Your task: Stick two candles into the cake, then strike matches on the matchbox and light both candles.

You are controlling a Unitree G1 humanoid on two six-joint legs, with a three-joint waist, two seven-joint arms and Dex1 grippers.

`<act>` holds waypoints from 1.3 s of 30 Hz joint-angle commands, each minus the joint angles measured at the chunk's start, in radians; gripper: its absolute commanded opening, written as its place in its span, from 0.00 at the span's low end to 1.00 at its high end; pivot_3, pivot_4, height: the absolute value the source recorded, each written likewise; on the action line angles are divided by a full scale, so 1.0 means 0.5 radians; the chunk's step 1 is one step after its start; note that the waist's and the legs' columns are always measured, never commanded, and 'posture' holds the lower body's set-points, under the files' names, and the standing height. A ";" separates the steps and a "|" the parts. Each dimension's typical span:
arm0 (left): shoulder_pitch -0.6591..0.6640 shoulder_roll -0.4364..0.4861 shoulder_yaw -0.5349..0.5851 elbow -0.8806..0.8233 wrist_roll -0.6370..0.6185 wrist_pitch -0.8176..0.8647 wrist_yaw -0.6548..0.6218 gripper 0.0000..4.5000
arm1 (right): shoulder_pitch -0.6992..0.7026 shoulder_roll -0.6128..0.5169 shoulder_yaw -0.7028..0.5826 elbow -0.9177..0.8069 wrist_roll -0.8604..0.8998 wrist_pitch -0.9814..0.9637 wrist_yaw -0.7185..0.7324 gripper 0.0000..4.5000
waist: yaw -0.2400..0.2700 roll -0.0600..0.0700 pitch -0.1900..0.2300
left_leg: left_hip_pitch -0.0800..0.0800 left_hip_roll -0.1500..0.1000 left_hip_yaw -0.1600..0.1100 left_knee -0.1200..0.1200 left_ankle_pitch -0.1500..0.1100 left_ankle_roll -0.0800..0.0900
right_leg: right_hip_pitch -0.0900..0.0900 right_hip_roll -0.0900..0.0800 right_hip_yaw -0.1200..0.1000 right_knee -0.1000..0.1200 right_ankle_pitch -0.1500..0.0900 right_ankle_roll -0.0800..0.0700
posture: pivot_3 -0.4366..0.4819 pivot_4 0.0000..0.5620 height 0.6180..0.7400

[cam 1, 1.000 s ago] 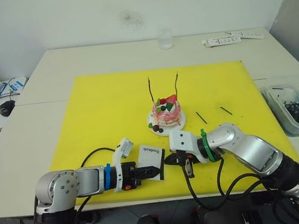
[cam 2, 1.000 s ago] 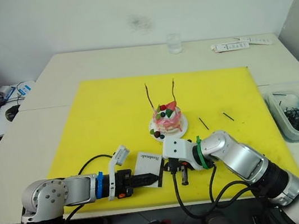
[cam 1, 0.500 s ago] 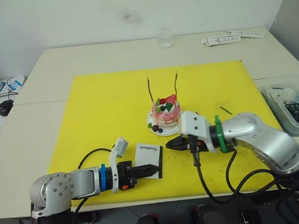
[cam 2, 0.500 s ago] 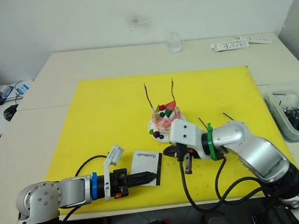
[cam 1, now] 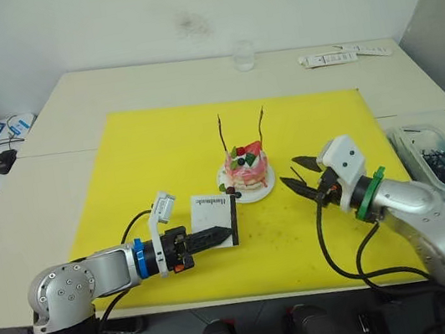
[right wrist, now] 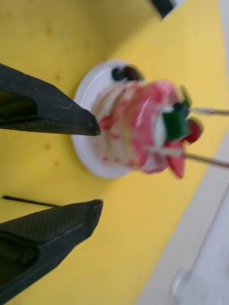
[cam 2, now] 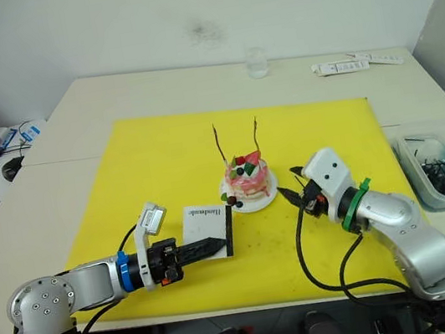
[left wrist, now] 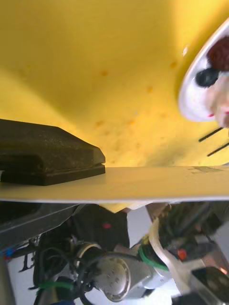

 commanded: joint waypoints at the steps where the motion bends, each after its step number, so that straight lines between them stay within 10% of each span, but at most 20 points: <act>1: -0.010 -0.011 0.008 -0.043 -0.036 -0.072 0.029 0.00 | -0.030 0.121 0.052 0.203 -0.207 -0.254 -0.253 0.50 | -0.002 0.000 0.000 | 0.000 0.000 0.000 0.000 0.000 0.000 | -0.001 0.000 0.000 0.000 0.000 0.000 | 0.48 0.27 1.00; 19: 0.069 0.005 -0.053 -0.090 -0.110 -0.179 0.103 0.00 | -0.119 0.437 -0.101 0.770 -0.189 -0.399 -0.432 0.50 | -0.019 0.000 0.000 | 0.000 0.000 0.000 0.000 0.000 0.000 | 0.000 0.001 0.000 0.002 0.000 0.000 | 0.48 0.27 1.00; 27: 0.048 0.032 -0.096 -0.057 -0.086 -0.192 0.082 0.00 | -0.186 0.473 -0.085 0.833 -0.209 -0.212 -0.472 0.01 | -0.024 0.000 0.000 | 0.000 0.000 0.000 0.000 0.000 0.000 | 0.000 0.001 0.000 0.002 0.000 0.000 | 0.48 0.27 1.00; 39: 0.079 0.061 -0.125 -0.066 -0.087 -0.222 0.083 0.00 | -0.076 0.448 -0.062 0.457 -0.110 -0.007 -0.386 0.01 | -0.026 0.000 0.000 | 0.001 0.001 -0.001 -0.001 0.000 0.000 | 0.002 0.000 -0.001 0.001 0.000 0.000 | 0.48 0.27 1.00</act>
